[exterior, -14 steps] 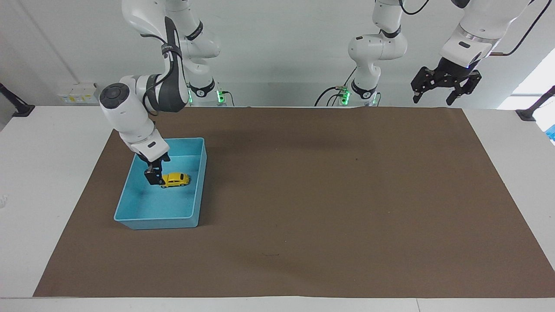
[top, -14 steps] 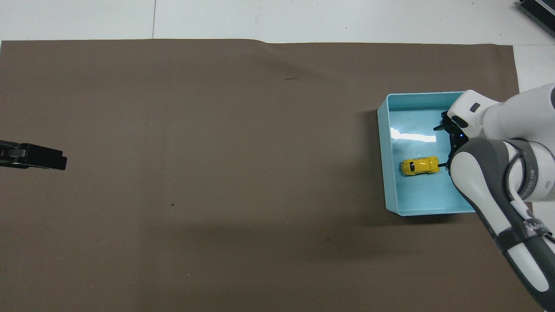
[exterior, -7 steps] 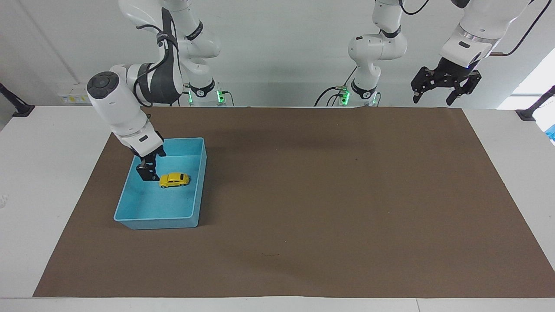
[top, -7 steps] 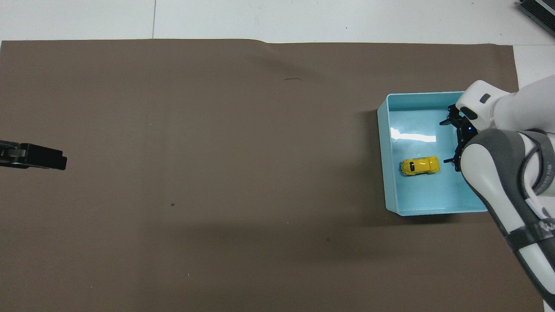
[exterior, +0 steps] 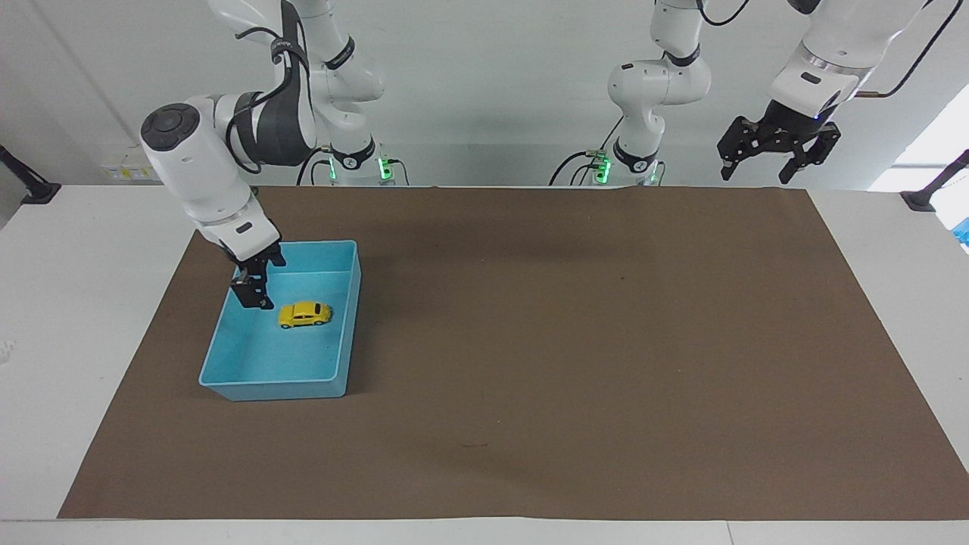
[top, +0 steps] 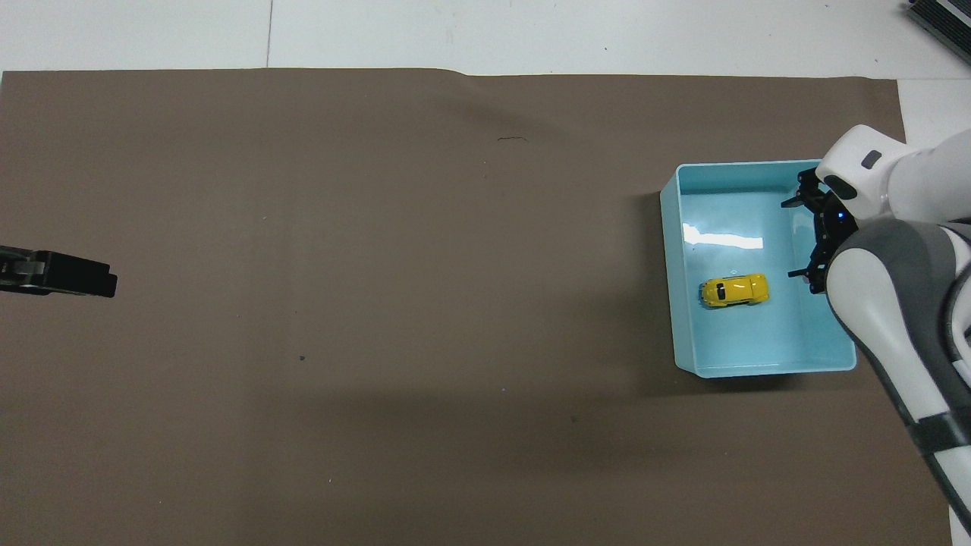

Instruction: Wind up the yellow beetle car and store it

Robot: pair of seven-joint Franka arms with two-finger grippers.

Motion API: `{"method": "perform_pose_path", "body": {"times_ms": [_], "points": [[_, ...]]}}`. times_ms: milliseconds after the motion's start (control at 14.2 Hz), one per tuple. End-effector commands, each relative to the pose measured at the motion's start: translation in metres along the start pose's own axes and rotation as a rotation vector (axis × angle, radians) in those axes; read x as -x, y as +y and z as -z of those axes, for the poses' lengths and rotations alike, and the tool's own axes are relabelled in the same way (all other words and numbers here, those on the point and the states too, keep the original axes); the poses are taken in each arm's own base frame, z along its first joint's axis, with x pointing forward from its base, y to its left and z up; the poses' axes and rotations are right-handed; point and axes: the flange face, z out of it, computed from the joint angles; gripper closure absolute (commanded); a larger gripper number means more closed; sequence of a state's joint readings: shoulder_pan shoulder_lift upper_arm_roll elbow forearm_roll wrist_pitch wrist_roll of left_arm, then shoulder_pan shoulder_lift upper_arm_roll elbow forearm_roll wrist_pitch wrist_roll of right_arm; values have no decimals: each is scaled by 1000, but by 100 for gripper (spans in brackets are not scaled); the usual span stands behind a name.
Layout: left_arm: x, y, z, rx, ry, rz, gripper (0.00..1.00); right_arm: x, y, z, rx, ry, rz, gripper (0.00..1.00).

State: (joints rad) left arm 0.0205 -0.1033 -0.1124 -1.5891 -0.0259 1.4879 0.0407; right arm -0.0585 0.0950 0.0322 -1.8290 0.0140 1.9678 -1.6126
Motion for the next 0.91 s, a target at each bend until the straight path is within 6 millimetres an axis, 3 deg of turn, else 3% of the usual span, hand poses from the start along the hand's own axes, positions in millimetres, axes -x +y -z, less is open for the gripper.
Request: {"method": "perform_pose_path", "body": {"times_ms": [0,140,632,843], "points": [[4,-3,6,14,-3,2,0,4,-7,19,15,2,-26,0],[4,-3,6,14,-3,2,0,-1,-7,46,65,1,-22,0],[4,-3,6,14,-3,2,0,2,-7,62,95,15,-191,0],[4,-3,6,14,-3,2,0,4,-4,80,131,11,-314,0]]}}
